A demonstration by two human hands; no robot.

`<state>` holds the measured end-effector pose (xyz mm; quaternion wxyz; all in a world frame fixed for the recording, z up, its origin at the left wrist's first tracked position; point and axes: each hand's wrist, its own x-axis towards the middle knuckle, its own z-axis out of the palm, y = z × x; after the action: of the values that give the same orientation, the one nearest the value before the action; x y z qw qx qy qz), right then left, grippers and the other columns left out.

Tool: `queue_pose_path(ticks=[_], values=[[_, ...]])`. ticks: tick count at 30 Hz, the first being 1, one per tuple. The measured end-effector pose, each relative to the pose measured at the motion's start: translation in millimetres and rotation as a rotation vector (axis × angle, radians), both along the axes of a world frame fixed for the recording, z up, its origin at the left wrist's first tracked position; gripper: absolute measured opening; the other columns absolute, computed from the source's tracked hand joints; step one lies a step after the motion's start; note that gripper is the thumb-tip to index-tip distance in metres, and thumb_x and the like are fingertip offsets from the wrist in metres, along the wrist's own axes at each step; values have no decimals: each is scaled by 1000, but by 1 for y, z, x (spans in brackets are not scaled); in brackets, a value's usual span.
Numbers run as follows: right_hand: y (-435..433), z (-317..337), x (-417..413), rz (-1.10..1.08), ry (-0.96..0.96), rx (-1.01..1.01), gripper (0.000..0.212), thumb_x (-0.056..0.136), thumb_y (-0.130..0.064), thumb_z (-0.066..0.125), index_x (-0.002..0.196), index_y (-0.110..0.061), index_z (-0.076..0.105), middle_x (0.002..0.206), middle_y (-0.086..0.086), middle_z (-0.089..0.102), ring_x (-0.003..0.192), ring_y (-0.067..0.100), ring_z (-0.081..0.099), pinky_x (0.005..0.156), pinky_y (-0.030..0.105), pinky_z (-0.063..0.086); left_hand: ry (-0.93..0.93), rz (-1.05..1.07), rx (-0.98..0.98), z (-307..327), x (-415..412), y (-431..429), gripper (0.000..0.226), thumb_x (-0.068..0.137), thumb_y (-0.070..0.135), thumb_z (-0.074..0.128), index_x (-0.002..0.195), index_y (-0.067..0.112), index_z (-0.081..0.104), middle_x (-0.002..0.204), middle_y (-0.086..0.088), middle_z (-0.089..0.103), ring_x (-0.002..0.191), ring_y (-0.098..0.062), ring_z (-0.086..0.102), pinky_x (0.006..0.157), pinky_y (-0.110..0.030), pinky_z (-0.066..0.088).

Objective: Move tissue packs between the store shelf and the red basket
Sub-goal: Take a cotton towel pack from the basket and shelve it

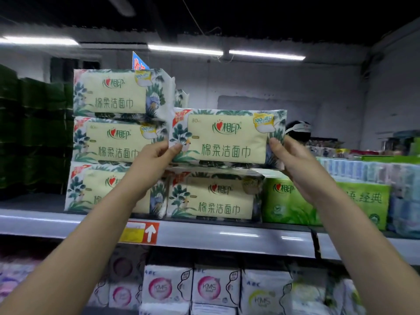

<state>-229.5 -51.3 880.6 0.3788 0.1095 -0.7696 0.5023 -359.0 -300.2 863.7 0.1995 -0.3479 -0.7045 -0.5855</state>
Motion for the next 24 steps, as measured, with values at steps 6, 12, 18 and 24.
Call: queue_pose_path(ticks=[6,12,18,24], values=[[6,-3,-15,-73,-41,62,15,97,-37,45,101,-37,59,114,-19,63,111,-1,55,94,26,41,30,136,-86,2,-5,6,41,95,34,52,85,-5,56,80,-24,59,62,-26,67,58,-34,59],[5,-8,-29,-78,-31,37,22,99,-30,45,119,-32,55,120,-15,61,117,6,53,100,25,40,111,264,-130,0,-9,7,32,92,33,57,71,10,55,63,-6,56,46,-18,64,51,-30,54],[10,-6,-40,-148,-87,59,37,97,-40,45,131,-26,52,131,-8,57,124,14,49,109,45,36,163,340,-71,-2,-3,12,28,91,32,59,69,15,57,61,-3,57,40,-12,61,46,-21,49],[7,-10,-43,-228,-77,127,44,96,-43,44,135,-23,46,133,-8,54,124,13,47,104,34,38,201,447,-66,-6,-5,20,37,88,33,63,67,3,56,60,-12,58,61,-31,63,60,-37,51]])
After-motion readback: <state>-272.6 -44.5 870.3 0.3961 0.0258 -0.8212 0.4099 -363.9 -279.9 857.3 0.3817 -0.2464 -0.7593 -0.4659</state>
